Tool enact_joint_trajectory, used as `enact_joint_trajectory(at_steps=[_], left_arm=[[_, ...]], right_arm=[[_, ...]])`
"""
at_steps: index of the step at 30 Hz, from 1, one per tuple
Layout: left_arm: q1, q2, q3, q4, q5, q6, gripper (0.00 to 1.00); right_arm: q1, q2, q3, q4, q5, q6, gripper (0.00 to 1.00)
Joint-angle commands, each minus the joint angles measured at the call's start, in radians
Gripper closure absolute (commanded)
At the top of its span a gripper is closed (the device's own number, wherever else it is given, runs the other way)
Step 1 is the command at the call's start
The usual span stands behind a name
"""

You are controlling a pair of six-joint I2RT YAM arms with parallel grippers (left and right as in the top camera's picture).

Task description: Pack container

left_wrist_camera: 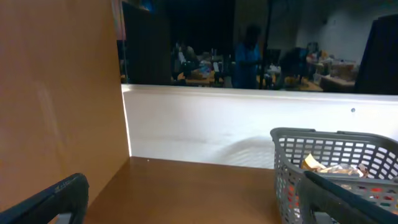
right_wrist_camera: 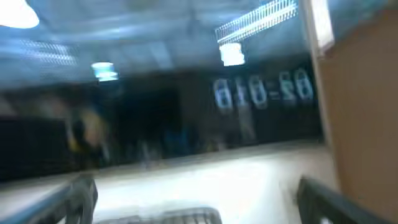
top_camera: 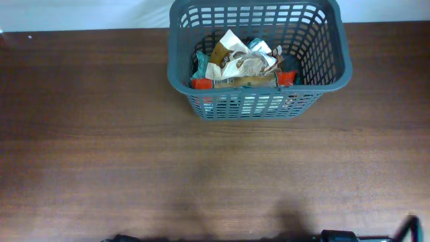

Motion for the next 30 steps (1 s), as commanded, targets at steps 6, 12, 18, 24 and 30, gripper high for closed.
enact_joint_trajectory(at_steps=[6, 12, 18, 24, 30], left_arm=[[0.003, 0.001, 0.0, -0.001, -0.008, -0.013, 0.01], [0.003, 0.001, 0.0, -0.001, -0.008, -0.013, 0.01], [0.003, 0.001, 0.0, 0.0, -0.008, -0.013, 0.01], [0.003, 0.001, 0.0, -0.001, -0.008, -0.013, 0.01], [0.003, 0.001, 0.0, -0.001, -0.008, -0.013, 0.01]], right_arm=[[0.005, -0.051, -0.708, 0.587, -0.075, 0.023, 0.01], [0.005, -0.051, -0.973, 0.752, -0.067, 0.022, 0.01], [0.005, -0.051, -1.022, 0.65, -0.057, 0.018, 0.01], [0.005, -0.051, -1.056, 0.577, -0.058, 0.019, 0.01], [0.005, -0.051, -1.056, 0.559, -0.068, 0.022, 0.01]])
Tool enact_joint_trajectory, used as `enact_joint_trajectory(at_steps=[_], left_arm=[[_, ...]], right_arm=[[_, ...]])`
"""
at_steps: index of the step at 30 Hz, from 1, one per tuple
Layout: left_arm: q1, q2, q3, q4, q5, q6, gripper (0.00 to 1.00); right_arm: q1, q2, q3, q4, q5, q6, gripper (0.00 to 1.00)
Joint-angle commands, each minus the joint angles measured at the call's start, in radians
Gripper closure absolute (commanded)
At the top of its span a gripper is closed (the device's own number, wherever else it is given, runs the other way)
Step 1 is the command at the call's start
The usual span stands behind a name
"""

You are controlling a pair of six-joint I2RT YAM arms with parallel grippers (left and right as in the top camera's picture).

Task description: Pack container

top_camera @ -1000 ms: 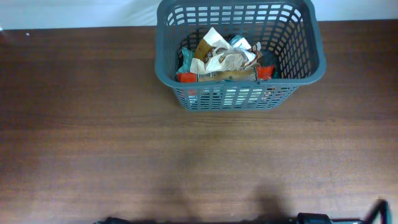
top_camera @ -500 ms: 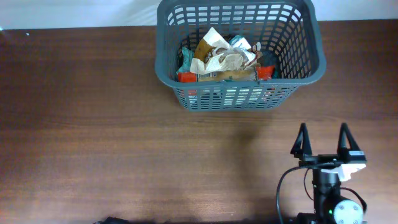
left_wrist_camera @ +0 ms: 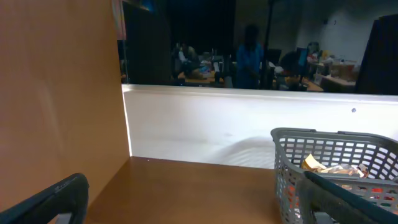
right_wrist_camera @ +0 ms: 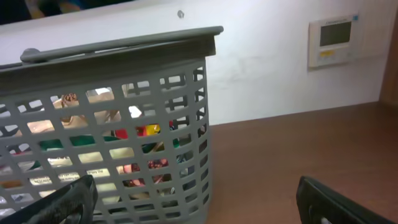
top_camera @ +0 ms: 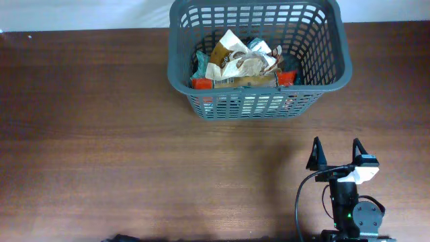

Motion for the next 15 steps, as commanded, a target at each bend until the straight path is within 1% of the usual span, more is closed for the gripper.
enact_joint_trajectory(at_steps=[1, 5, 15], left_arm=[[0.003, 0.001, 0.0, 0.0, -0.007, -0.013, 0.01], [0.003, 0.001, 0.0, 0.0, -0.007, -0.013, 0.01], [0.003, 0.001, 0.0, 0.0, -0.007, -0.013, 0.01]], right_arm=[[0.005, -0.01, -0.005, -0.03, -0.006, 0.011, 0.01], [0.005, -0.01, -0.005, -0.148, -0.002, 0.011, 0.01], [0.005, -0.006, -0.005, -0.149, -0.002, 0.011, 0.01]])
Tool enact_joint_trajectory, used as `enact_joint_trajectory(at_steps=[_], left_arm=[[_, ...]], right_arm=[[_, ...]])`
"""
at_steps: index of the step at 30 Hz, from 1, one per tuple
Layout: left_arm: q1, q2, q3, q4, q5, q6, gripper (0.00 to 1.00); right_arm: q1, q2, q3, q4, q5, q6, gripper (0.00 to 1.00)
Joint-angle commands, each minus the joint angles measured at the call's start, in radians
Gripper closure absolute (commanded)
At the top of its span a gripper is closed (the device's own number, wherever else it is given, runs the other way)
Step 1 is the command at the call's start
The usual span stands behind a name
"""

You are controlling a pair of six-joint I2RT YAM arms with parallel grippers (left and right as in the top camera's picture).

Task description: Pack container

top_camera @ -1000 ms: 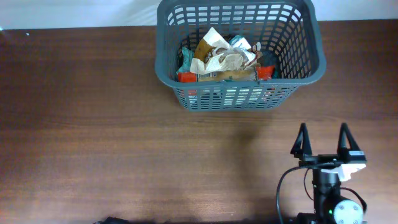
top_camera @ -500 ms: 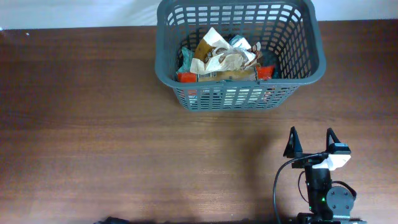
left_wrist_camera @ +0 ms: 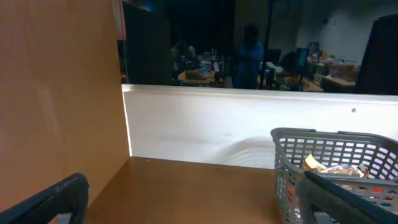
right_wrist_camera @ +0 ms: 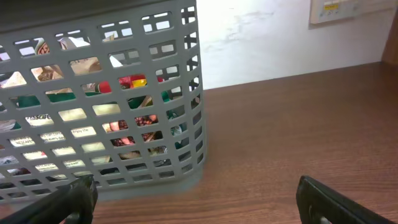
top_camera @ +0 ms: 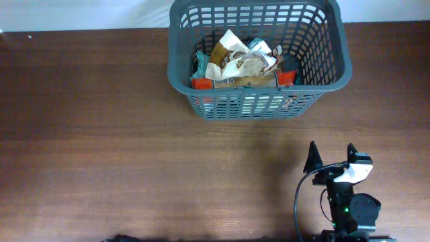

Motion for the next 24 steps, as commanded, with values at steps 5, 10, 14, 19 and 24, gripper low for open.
enact_joint_trajectory(at_steps=[5, 10, 14, 19, 24], left_arm=[[0.003, 0.001, 0.0, 0.0, -0.009, -0.013, 0.01], [0.034, -0.028, -0.007, 0.0, 0.043, -0.032, 0.01], [0.107, -0.106, -0.056, 0.0, 0.051, -0.122, 0.01], [0.226, -0.281, -0.296, 0.0, 0.097, -0.325, 0.01], [0.305, -0.455, -0.721, 0.174, 0.184, -0.444, 0.01]], right_arm=[[0.005, -0.007, -0.005, -0.007, -0.002, 0.011, 0.01], [0.005, -0.008, -0.005, -0.007, -0.002, 0.011, 0.01], [0.005, -0.008, -0.005, -0.007, -0.002, 0.011, 0.01], [0.005, -0.008, -0.005, -0.007, -0.002, 0.011, 0.01], [0.005, -0.007, -0.005, -0.007, -0.002, 0.011, 0.01]])
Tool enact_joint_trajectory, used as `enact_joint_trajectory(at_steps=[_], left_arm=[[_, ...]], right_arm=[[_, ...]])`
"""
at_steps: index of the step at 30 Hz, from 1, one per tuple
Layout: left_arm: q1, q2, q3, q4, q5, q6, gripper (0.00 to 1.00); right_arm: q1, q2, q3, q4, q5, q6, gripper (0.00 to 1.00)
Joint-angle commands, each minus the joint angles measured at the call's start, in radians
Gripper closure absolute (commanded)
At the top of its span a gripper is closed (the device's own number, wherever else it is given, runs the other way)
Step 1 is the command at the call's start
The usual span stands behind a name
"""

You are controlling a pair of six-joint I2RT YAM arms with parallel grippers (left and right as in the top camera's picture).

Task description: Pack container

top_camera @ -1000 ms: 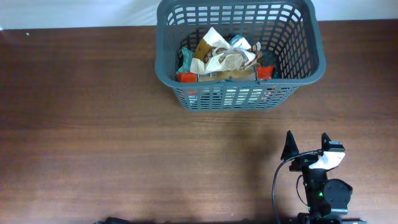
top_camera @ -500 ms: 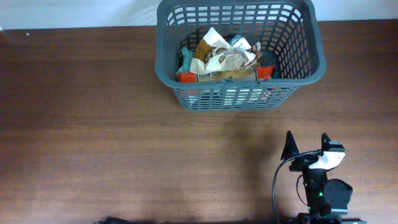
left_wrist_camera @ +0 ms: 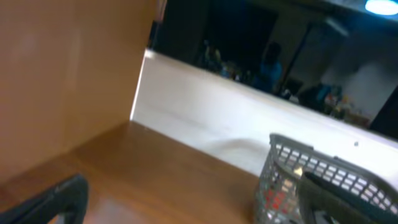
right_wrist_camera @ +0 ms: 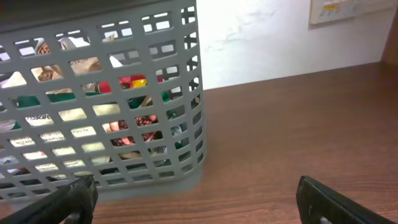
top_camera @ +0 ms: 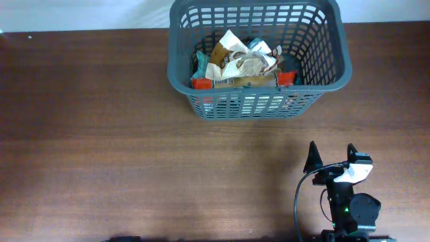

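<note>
The grey slatted basket (top_camera: 259,104) stands at the table's far middle, holding several crumpled snack packets (top_camera: 242,62). My right gripper (top_camera: 330,154) is near the front right, open and empty, pointing at the basket. In its wrist view the basket wall (right_wrist_camera: 106,99) fills the left half, and the open gripper (right_wrist_camera: 196,205) has only bare table between its fingers (right_wrist_camera: 336,199). My left gripper (left_wrist_camera: 199,202) is open and empty in a blurred view, with the basket (left_wrist_camera: 292,180) ahead to the right. It is hardly seen from overhead.
The brown wooden table (top_camera: 101,134) stretches left and front of the basket. A white wall (right_wrist_camera: 261,37) runs behind the table, with a small wall panel (right_wrist_camera: 339,9). A wooden side panel (left_wrist_camera: 56,74) stands to the left of the left arm.
The left wrist view has shifted and blurred: the basket sits lower and the side panel is angled, so the left arm has moved. The right gripper and basket are unchanged.
At first the right arm was barely at the overhead's bottom right edge, its camera blurred and pointing up. Then its open gripper stood at the front right facing the basket, then slightly further left. The left arm stayed still until now. The basket's contents are unchanged.
</note>
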Motion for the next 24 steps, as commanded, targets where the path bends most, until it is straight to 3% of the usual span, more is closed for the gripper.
enact_joint_trajectory(at_steps=[1, 6, 11, 19, 24], left_arm=[[0.047, -0.083, -0.296, 0.142, 0.12, -0.102, 0.01], [0.064, -0.223, -0.778, 0.504, 0.243, -0.105, 0.01], [0.066, -0.245, -1.221, 0.855, 0.243, -0.105, 0.01], [0.066, -0.245, -1.664, 1.206, 0.207, -0.105, 0.01], [0.066, -0.245, -1.808, 1.319, 0.135, -0.105, 0.01]], right_arm=[[0.005, -0.008, -0.005, -0.005, -0.002, 0.011, 0.01], [0.005, -0.008, -0.005, -0.005, -0.003, 0.011, 0.01], [0.005, -0.008, -0.005, -0.006, -0.002, 0.011, 0.01], [0.005, -0.007, -0.005, -0.005, -0.002, 0.011, 0.01], [0.005, -0.008, -0.005, -0.005, -0.003, 0.011, 0.01]])
